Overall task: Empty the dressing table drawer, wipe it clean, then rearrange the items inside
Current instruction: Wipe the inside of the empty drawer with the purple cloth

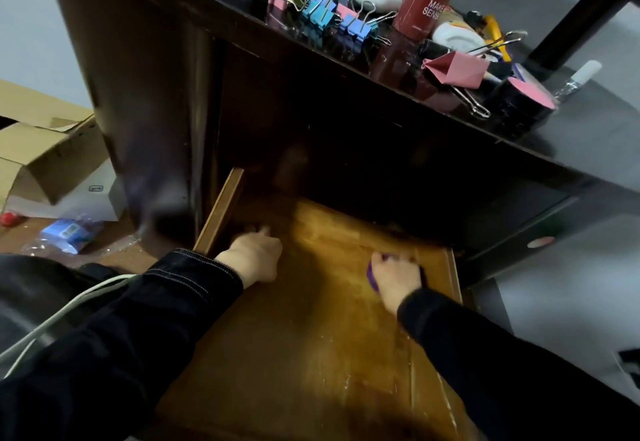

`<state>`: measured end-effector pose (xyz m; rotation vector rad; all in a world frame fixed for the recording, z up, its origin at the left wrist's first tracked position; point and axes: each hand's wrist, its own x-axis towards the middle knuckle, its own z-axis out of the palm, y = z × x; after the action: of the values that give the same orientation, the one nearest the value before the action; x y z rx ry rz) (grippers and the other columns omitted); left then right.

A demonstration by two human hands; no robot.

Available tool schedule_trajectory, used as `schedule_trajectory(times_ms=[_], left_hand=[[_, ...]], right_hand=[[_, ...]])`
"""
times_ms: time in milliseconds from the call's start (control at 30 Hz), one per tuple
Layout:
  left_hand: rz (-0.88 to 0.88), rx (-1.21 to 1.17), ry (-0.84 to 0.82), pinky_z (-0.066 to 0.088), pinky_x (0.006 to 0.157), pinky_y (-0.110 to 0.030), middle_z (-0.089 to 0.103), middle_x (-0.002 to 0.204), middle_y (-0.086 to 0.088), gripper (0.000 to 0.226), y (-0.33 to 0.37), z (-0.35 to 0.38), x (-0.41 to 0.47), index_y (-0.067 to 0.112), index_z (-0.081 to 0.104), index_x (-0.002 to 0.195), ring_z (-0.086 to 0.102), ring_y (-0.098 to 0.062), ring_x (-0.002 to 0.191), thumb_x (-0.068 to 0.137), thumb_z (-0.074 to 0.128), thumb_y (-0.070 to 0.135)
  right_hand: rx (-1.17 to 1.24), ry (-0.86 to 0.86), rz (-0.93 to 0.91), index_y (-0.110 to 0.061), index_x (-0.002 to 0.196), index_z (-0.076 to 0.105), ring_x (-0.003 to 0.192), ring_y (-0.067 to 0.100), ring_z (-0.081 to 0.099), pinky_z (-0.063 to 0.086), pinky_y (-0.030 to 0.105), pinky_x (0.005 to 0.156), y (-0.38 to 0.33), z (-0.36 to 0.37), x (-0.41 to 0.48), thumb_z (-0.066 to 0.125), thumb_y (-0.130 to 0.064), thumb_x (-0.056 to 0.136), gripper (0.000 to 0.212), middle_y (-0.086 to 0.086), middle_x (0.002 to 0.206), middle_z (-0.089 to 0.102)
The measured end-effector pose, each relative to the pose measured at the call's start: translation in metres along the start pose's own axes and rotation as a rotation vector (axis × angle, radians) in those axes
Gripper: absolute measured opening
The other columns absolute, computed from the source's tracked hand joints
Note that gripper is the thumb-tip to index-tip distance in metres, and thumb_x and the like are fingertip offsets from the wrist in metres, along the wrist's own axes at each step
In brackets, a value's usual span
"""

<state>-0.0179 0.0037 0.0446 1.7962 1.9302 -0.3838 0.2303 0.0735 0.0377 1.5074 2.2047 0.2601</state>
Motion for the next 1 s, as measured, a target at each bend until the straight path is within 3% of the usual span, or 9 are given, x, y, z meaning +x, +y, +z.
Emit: schedule_trajectory(times_ms=[200,333,500,567,667,733,900,933,1000], left_hand=[[0.03,0.032,-0.025,0.046,0.105,-0.043,0.015,0.162,-0.018,0.047,0.001,-0.001,-0.004,0.011,0.048,0.14,0.041,-0.039,0.137,0.094,0.05,0.009],[0.042,0.024,-0.004,0.046,0.104,-0.042,0.018,0.162,-0.018,0.046,0.002,-0.004,-0.01,0.011,0.047,0.14,0.042,-0.038,0.138,0.094,0.051,0.01],[0.263,-0.099,0.277,0.052,0.094,-0.041,0.06,0.124,-0.003,0.037,-0.003,-0.014,-0.031,0.021,0.058,0.13,0.062,-0.025,0.113,0.094,0.058,0.029],[0.355,-0.125,0.421,0.051,0.094,-0.039,0.061,0.124,0.0,0.038,-0.014,-0.02,-0.046,0.022,0.059,0.13,0.061,-0.023,0.113,0.093,0.058,0.032],[0.435,-0.178,0.642,0.05,0.096,-0.037,0.065,0.121,0.001,0.034,-0.039,-0.023,-0.067,0.019,0.065,0.126,0.058,-0.022,0.111,0.092,0.062,0.024],[0.436,-0.191,0.77,0.049,0.095,-0.038,0.066,0.117,-0.002,0.031,-0.056,-0.023,-0.076,0.015,0.069,0.12,0.056,-0.024,0.109,0.089,0.065,0.015],[0.175,-0.323,0.853,0.041,0.107,-0.041,0.046,0.144,-0.006,0.046,-0.073,-0.011,-0.071,0.014,0.055,0.139,0.04,-0.029,0.134,0.093,0.06,0.016],[0.151,-0.407,0.845,0.038,0.11,-0.038,0.042,0.148,-0.006,0.048,-0.072,-0.009,-0.068,0.013,0.05,0.143,0.039,-0.027,0.136,0.096,0.057,0.017],[0.138,-0.551,0.859,0.033,0.11,-0.026,0.039,0.15,-0.003,0.048,-0.07,-0.004,-0.063,0.01,0.044,0.147,0.042,-0.022,0.137,0.1,0.052,0.017]], right_hand=[[-0.069,-0.227,-0.26,-0.009,0.142,0.037,0.118,0.045,0.051,0.05,0.052,0.094,-0.019,0.036,-0.116,0.056,0.004,0.092,0.055,0.025,0.137,0.047],[-0.04,-0.078,-0.241,-0.014,0.137,0.047,0.119,0.039,0.056,0.05,0.045,0.095,-0.001,0.007,-0.048,0.051,-0.003,0.096,0.042,0.018,0.135,0.052],[0.163,0.078,-0.184,-0.018,0.133,0.052,0.118,0.039,0.051,0.051,0.045,0.092,-0.008,-0.016,-0.002,0.055,-0.008,0.096,0.038,0.012,0.134,0.045],[0.186,0.14,-0.362,-0.023,0.131,0.052,0.116,0.039,0.05,0.053,0.044,0.082,-0.027,0.001,-0.036,0.058,-0.014,0.093,0.04,0.011,0.134,0.044],[0.215,0.136,-0.89,-0.032,0.114,0.056,0.103,0.033,0.053,0.052,0.036,0.053,-0.051,0.032,-0.104,0.07,-0.014,0.077,0.044,0.007,0.126,0.049],[0.2,0.09,-1.041,-0.035,0.119,0.057,0.102,0.027,0.052,0.051,0.033,0.051,-0.044,0.03,-0.099,0.073,-0.01,0.079,0.051,0.003,0.127,0.048],[0.28,0.28,-0.42,-0.031,0.15,0.041,0.128,0.032,0.039,0.053,0.039,0.087,-0.039,-0.002,-0.026,0.05,-0.013,0.1,0.054,0.006,0.149,0.038],[0.291,0.272,-0.363,-0.029,0.152,0.04,0.129,0.033,0.038,0.053,0.041,0.09,-0.047,-0.002,-0.028,0.047,-0.015,0.101,0.053,0.007,0.15,0.037],[0.26,0.327,-0.545,-0.029,0.145,0.047,0.122,0.037,0.045,0.056,0.043,0.081,-0.07,0.011,-0.054,0.044,-0.016,0.094,0.052,0.01,0.146,0.044]])
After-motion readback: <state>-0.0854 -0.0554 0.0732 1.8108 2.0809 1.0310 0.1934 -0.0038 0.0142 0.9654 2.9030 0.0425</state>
